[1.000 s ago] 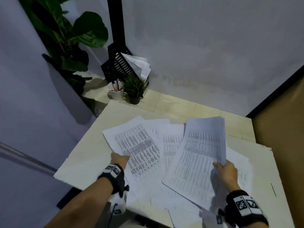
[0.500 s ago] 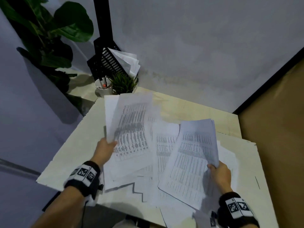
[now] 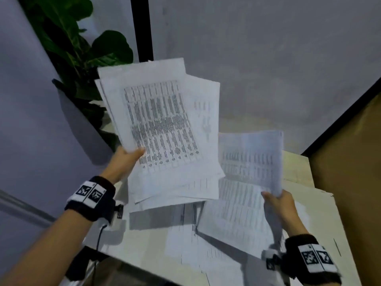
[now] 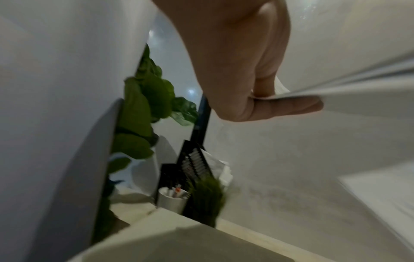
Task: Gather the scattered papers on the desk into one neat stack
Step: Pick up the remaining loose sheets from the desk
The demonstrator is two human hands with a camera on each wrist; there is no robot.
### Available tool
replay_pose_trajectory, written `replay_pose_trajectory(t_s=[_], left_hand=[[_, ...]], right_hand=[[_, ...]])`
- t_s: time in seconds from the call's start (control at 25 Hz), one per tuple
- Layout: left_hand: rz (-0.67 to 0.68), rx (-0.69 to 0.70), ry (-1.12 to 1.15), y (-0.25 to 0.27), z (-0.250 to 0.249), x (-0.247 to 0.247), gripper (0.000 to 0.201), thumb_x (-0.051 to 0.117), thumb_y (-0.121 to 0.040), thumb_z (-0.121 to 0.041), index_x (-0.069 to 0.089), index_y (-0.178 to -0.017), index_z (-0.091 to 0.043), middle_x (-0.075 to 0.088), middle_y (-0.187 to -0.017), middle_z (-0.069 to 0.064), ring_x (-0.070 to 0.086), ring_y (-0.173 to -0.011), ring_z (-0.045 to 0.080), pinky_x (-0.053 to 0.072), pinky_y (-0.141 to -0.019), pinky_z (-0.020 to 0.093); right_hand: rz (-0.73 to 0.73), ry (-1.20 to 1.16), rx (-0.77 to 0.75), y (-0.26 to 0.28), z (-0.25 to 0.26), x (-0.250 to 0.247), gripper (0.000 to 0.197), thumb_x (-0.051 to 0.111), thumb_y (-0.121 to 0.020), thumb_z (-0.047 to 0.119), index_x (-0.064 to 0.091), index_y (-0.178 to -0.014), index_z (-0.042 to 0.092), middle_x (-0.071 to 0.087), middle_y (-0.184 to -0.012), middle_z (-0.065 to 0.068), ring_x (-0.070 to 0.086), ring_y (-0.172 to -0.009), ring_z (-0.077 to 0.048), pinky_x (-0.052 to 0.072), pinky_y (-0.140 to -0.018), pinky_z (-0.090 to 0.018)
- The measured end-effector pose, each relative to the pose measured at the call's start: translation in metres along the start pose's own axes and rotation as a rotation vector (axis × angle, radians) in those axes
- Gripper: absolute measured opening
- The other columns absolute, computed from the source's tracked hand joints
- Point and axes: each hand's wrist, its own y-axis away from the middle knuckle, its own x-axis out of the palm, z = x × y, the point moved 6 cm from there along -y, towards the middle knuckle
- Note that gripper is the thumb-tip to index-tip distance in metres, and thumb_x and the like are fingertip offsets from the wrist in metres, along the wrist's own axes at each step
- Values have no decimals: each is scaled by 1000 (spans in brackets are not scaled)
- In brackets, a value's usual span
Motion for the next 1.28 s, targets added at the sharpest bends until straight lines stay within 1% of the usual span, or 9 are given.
replay_pose_trajectory(t_s=[0.16,0.24,0.44,0.56,0.68,0.84,0.96,1.16,1.28], left_hand=[[336,-45,76,18,10,71,39,54,-89,-21,50,-127,-13,59,-126,6,56,-116,23,41,-105,47],[487,-67,121,28,5,101,40,52,-90,-17,47,-129,-12,56,-129,7,54,-119,21,40,-106,43],[505,-58,196,30,-9,121,33,61,-83,-10,56,-116,-14,62,-123,13,61,-111,23,45,-101,46],[460,-22,215,30,-13,123,21,68,-78,-10,59,-96,-3,74,-85,0,69,-83,9,56,-80,27],[378,19,230,38,-30,121,18,62,-82,-3,45,-88,-5,56,-66,-6,55,-69,5,46,-50,5],[382,-23,282,37,-13,120,31,67,-79,-9,45,-101,-6,60,-97,8,65,-79,4,52,-60,8],[462,8,263,36,-6,120,43,71,-75,-14,55,-115,-10,71,-105,3,68,-95,14,56,-78,22],[543,152,302,38,-28,118,45,79,-55,-31,61,-96,-30,74,-87,-20,68,-89,2,54,-72,15],[548,158,335,39,-24,120,62,83,-41,-47,60,-95,-27,74,-86,-17,69,-86,3,55,-69,16]], right_hand=[[215,-181,-45,7,43,28,11,56,-88,12,66,-93,9,70,-84,-7,63,-84,-27,49,-82,-39],[277,-255,-71,16,59,36,16,53,-91,17,69,-89,15,75,-74,-1,67,-74,-23,53,-70,-35],[302,-532,-168,28,80,25,32,51,-80,50,63,-99,27,74,-90,6,69,-88,-13,57,-72,-25],[228,-369,-315,35,91,20,23,71,-74,27,60,-94,23,67,-90,8,65,-83,0,51,-66,-8],[267,-401,-398,40,93,22,69,78,-53,57,58,-108,20,69,-96,9,67,-86,1,55,-72,-15],[44,-376,-379,32,77,20,41,72,-76,9,54,-112,8,66,-100,-7,64,-101,-27,53,-88,-40],[7,-382,-282,30,72,20,25,70,-76,3,59,-98,8,65,-85,-6,64,-88,-30,52,-88,-49],[146,-512,-521,52,93,20,34,69,-77,2,62,-106,19,71,-96,10,66,-92,-2,53,-76,-18],[138,-500,-453,44,78,29,30,69,-76,0,62,-96,22,73,-85,10,68,-90,-6,53,-67,-16]])
